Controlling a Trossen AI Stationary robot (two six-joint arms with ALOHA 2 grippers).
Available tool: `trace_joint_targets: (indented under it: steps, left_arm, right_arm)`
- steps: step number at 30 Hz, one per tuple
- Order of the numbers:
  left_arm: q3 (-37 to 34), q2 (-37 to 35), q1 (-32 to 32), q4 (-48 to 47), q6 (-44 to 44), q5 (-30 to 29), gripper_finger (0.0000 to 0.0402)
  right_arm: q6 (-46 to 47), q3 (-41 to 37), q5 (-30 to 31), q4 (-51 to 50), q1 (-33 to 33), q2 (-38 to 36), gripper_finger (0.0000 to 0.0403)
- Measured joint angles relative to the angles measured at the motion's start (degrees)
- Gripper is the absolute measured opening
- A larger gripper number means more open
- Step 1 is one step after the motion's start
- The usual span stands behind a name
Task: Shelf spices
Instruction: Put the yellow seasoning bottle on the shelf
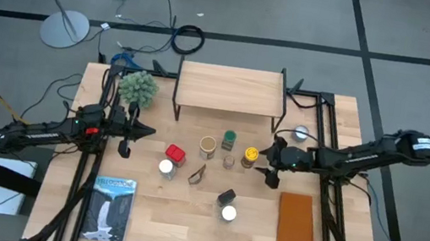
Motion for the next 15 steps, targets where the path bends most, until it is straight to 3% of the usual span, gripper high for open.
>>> trace_joint_targets:
  steps: [11, 15]
  left_arm:
    - [0.0, 0.0, 0.0, 0.0, 0.0, 0.0, 0.0006]
    - [0.0, 0.0, 0.0, 0.0, 0.0, 0.0, 0.0006]
  right_arm:
    - [-1.3, 7.0, 0.0, 7.5, -1.1, 15.0, 0.0304]
    - [-3.0, 8.8, 0.0, 9.8, -1.7, 17.7, 0.0270]
